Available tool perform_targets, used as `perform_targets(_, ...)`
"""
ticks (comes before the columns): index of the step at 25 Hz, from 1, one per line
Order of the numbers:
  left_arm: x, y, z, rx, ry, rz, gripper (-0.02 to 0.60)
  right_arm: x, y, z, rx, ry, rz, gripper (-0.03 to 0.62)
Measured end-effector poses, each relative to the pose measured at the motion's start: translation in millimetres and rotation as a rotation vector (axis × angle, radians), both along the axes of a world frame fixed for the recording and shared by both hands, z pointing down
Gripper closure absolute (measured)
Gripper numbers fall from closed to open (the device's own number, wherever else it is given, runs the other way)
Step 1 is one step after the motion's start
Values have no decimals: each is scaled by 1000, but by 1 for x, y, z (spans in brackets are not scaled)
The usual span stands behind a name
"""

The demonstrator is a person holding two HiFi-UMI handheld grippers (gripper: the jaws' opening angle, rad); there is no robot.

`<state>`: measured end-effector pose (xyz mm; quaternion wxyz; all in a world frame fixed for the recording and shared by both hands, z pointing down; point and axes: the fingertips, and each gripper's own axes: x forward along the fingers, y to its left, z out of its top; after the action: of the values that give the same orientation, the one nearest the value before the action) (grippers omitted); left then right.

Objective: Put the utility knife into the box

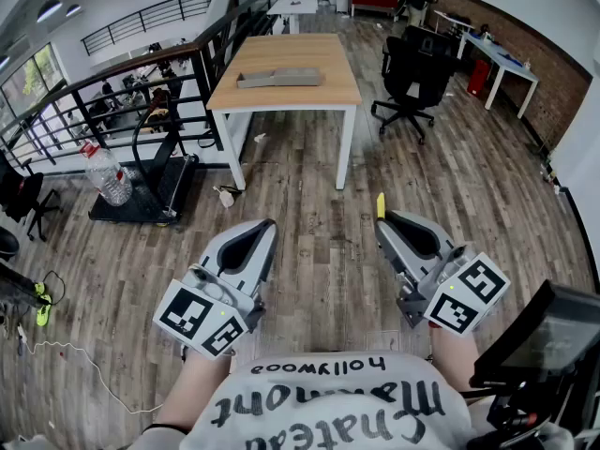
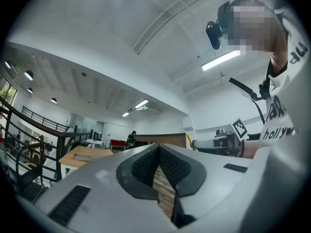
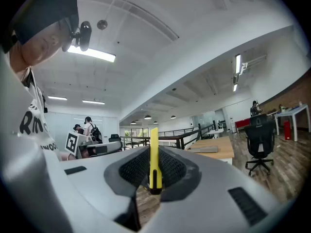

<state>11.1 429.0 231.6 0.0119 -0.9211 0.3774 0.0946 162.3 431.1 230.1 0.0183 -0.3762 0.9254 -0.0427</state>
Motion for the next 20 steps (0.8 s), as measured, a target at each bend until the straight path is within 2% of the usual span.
perform_targets(12,-4,2,1,6,-2,-8,575,-4,1,4,-6,-16,-6,537)
perform_targets(17,-6,0,1,6,15,-25,575,1,1,1,-25,-87,-21,537)
perform_targets(20,-8,-4,-2,2,37,-36,575,7,0,-1,-20,-78,-4,537)
